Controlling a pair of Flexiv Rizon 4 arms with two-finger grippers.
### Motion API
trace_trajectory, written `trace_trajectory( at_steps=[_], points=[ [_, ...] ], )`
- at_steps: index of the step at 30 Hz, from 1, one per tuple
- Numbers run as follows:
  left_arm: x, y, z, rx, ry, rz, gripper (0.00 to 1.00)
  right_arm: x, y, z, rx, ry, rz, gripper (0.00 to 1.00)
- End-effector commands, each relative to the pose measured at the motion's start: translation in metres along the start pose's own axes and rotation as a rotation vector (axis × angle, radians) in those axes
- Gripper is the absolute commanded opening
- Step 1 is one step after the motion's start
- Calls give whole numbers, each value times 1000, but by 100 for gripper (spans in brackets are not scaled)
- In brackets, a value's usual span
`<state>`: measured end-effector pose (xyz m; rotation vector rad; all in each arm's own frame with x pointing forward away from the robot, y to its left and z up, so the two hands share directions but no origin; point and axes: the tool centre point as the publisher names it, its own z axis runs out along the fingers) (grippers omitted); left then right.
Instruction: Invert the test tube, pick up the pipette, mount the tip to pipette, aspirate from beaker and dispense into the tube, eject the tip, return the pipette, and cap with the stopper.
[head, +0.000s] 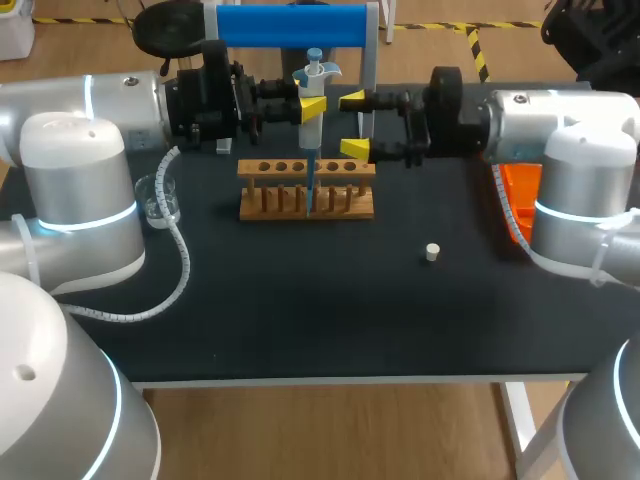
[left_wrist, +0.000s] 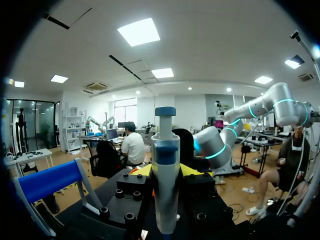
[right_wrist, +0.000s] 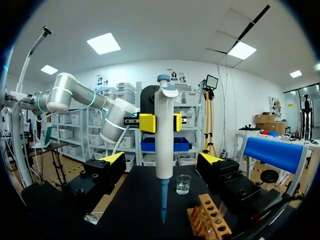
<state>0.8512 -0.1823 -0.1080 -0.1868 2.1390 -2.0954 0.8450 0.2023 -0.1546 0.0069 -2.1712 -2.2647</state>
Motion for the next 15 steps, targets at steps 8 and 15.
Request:
trace_trajectory(
  at_steps=[8, 15],
  points=[
    [1, 0, 0, 3, -1, 1, 0, -3, -2, 20, 20, 15, -3, 89],
    [1, 0, 0, 3, -1, 1, 0, -5, -1, 28, 29, 27, -8, 83]
  ],
)
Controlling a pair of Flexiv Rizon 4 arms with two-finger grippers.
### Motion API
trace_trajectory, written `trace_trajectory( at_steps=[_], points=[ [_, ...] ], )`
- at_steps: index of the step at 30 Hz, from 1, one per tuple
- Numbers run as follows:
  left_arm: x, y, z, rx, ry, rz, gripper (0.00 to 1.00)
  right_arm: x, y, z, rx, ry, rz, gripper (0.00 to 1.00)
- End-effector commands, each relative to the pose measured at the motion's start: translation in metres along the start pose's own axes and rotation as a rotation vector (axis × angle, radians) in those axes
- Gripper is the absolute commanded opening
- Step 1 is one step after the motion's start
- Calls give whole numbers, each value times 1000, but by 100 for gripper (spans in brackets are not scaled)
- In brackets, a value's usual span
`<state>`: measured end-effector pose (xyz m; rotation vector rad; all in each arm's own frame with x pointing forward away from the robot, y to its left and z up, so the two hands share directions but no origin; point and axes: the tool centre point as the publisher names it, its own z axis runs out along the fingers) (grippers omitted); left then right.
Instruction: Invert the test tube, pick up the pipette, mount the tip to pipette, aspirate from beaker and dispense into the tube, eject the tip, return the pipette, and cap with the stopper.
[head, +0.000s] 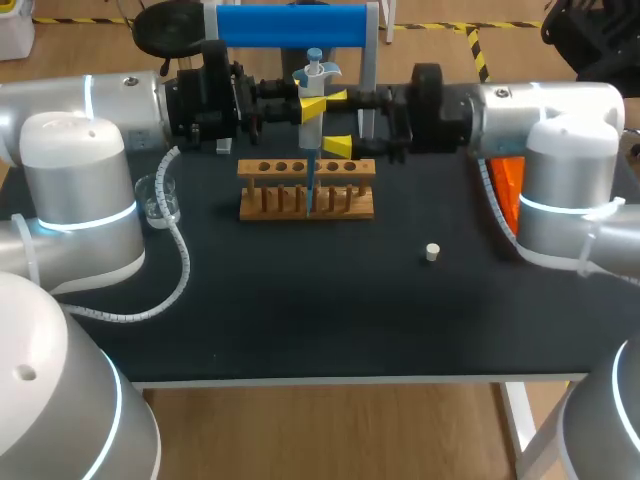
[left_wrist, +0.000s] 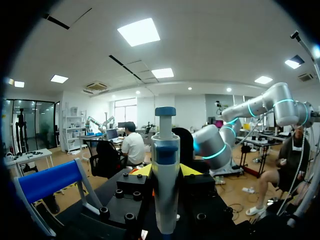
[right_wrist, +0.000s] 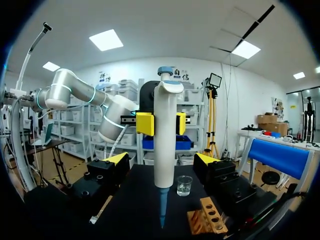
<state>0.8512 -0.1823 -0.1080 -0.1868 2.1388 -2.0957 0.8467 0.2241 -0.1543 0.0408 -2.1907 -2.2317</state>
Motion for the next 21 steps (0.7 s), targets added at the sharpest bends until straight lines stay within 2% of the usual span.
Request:
trace_trajectory(
  at_steps=[1, 16, 21],
  points=[
    [1, 0, 0, 2, -1, 1, 0, -3, 0, 7, 6, 7, -1, 81],
    [1, 0, 0, 2, -1, 1, 0, -10, 3, 21, 16, 25, -11, 74],
    [1, 0, 0, 2, -1, 1, 0, -11, 4, 25, 16, 31, -16, 69]
  ],
)
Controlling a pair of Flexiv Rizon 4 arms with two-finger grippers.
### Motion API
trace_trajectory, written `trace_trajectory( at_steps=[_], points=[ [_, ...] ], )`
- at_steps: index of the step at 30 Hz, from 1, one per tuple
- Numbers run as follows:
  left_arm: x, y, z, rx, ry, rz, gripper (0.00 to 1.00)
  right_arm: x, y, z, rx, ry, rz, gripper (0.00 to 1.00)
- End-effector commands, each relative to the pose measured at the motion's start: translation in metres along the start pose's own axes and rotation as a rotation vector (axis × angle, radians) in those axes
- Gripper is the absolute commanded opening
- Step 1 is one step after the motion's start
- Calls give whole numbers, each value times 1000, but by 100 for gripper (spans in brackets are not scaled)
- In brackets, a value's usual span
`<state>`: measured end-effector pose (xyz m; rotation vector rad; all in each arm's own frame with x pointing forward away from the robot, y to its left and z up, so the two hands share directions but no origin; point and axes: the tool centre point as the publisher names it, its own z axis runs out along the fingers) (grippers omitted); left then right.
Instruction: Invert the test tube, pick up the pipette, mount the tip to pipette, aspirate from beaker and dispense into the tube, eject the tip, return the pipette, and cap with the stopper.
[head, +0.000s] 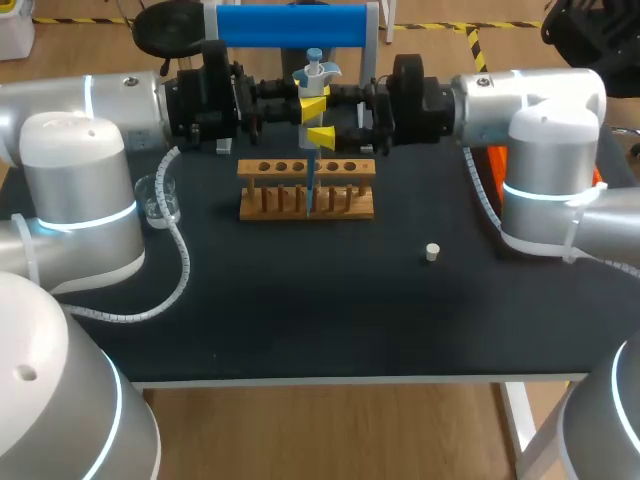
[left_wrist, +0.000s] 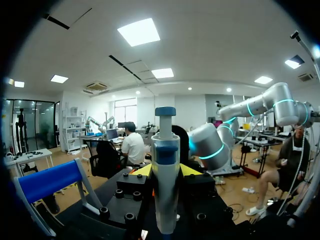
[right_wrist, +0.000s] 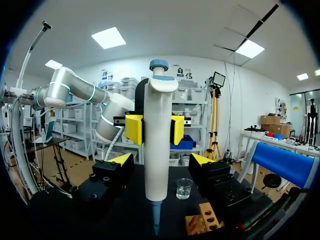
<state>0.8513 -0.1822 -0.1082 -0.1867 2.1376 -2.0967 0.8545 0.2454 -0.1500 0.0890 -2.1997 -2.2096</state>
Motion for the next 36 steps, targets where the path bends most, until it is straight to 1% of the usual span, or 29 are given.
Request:
trace_trajectory(
  at_steps=[1, 11, 12, 14, 15, 19, 25, 32, 33, 35, 36],
  points=[
    [1, 0, 0, 1, -1, 1, 0, -3, 1, 5, 1, 4, 0, 68],
    [1, 0, 0, 1, -1, 1, 0, -3, 1, 11, -2, 19, 1, 58],
    [1, 0, 0, 1, -1, 1, 0, -2, 1, 12, -3, 21, 1, 57],
    [1, 0, 0, 1, -1, 1, 0, -2, 1, 12, -4, 23, 0, 51],
    [1, 0, 0, 1, -1, 1, 0, -2, 1, 12, -4, 24, 0, 49],
    [1, 0, 0, 1, -1, 1, 0, -2, 2, 13, -7, 33, 1, 46],
    [1, 0, 0, 1, -1, 1, 0, -1, 2, 14, -10, 40, 1, 44],
    [1, 0, 0, 1, -1, 1, 0, 0, 2, 15, -13, 47, 3, 40],
    [1, 0, 0, 1, -1, 1, 0, 0, 2, 15, -14, 48, 3, 37],
    [1, 0, 0, 1, -1, 1, 0, 0, 2, 15, -15, 48, 3, 27],
    [1, 0, 0, 1, -1, 1, 0, 0, 2, 14, -16, 48, 3, 17]
  ],
)
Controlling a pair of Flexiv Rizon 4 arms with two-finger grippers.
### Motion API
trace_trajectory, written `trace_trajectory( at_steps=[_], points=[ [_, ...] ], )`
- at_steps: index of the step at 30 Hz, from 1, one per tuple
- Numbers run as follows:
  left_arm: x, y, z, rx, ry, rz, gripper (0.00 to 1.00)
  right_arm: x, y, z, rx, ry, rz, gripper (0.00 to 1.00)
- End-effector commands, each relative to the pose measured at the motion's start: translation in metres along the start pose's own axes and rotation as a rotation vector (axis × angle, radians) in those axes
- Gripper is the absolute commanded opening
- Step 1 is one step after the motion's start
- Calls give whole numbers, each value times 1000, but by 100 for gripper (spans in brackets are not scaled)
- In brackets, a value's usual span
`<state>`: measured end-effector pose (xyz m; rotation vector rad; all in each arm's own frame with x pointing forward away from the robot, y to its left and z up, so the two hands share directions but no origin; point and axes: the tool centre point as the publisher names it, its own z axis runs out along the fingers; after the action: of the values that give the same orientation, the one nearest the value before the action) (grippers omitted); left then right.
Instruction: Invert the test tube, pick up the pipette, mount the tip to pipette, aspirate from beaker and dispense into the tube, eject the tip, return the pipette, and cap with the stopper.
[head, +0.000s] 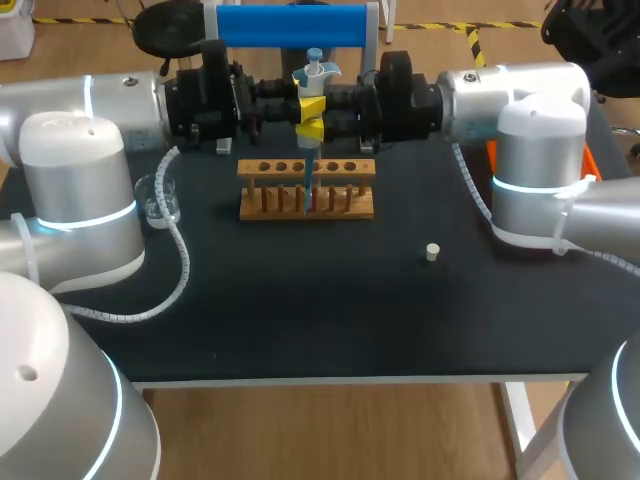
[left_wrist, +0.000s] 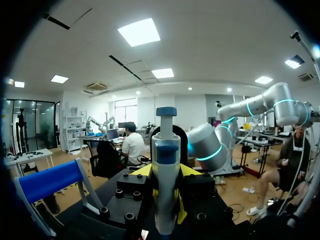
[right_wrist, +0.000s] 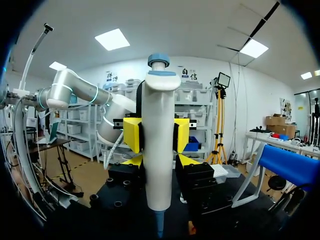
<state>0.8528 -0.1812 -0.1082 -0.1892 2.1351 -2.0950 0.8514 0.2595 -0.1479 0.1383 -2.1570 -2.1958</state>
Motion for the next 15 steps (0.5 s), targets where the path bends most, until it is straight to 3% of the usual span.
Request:
trace_trajectory(
  at_steps=[1, 2, 3, 15],
  points=[
    [2, 0, 1, 1, 2, 0, 0, -2, 0, 0, -2, -2, -1, 11],
    [2, 0, 1, 1, 2, 0, 0, -2, 0, -1, -3, -2, -1, 2],
    [2, 0, 1, 1, 2, 0, 0, -2, 0, -1, -3, -2, -2, 0],
    [2, 0, 1, 1, 2, 0, 0, -2, 0, -3, -8, 24, 3, 0]
  ],
)
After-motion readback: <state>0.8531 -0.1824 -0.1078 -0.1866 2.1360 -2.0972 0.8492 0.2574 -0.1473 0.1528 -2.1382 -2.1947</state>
